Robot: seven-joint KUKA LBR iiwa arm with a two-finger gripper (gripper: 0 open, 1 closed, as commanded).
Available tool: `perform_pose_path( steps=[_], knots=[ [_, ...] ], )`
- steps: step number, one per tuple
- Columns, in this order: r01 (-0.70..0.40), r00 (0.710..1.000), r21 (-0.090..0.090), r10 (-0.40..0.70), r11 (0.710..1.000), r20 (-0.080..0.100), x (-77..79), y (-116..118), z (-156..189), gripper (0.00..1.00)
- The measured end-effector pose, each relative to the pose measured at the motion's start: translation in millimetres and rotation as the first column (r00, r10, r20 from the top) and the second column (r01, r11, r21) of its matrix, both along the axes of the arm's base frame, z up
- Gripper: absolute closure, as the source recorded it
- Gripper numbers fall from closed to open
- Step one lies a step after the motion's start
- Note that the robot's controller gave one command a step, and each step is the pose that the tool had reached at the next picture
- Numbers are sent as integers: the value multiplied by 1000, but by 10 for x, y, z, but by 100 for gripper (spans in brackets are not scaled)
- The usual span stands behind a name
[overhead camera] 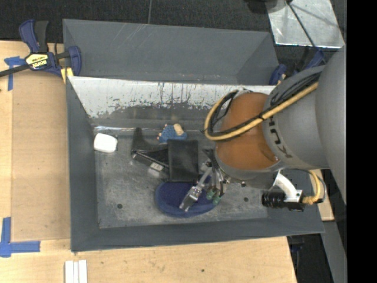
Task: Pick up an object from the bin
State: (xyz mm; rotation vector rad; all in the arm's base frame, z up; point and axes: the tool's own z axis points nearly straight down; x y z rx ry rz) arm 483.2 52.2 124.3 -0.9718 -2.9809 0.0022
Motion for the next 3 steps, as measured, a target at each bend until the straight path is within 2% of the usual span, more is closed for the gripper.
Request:
perform_pose_path(
  steps=[1, 2, 3],
  knots=[
    [366, 931, 7, -366, 931, 4, 30, -52, -481, 0],
    [360, 933, 3, -360, 933, 5, 40, -47, -447, 0],
    [359, 933, 3, -359, 933, 5, 42, -44, -441, 100]
  ],
)
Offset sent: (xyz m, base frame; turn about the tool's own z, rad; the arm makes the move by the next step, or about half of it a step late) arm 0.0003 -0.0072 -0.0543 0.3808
